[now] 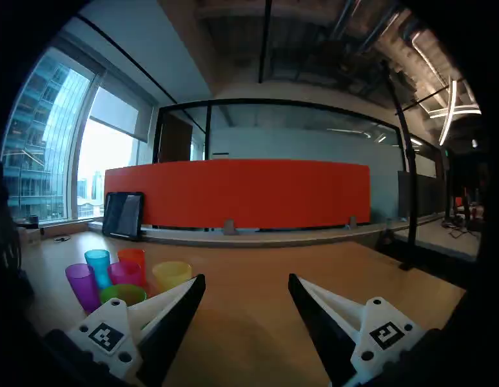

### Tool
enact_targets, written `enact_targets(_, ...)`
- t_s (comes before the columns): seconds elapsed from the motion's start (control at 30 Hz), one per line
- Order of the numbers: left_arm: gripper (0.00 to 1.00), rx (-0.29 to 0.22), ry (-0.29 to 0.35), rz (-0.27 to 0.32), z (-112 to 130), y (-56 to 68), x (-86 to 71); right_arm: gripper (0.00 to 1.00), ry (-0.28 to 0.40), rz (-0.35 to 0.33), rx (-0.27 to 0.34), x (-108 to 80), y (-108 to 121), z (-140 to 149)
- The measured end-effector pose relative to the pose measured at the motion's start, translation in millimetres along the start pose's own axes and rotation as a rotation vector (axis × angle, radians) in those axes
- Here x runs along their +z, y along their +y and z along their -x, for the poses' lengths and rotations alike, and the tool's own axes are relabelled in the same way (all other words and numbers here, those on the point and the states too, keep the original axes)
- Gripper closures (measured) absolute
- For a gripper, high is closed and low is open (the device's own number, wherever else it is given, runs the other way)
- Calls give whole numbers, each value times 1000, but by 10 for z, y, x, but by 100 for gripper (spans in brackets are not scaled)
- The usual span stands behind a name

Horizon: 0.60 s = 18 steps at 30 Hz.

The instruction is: Pour water

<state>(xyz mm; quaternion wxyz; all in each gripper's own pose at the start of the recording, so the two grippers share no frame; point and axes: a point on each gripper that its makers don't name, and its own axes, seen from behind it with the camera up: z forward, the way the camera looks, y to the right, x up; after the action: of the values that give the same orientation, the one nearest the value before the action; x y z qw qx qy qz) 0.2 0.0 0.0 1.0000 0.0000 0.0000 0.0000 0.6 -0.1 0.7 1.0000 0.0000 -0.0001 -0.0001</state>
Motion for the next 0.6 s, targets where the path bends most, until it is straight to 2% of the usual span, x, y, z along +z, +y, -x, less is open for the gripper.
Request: enact_targets(0.6,3,0,0,0,-2,-1,-4,1,0,0,0,-6,-12,-7)
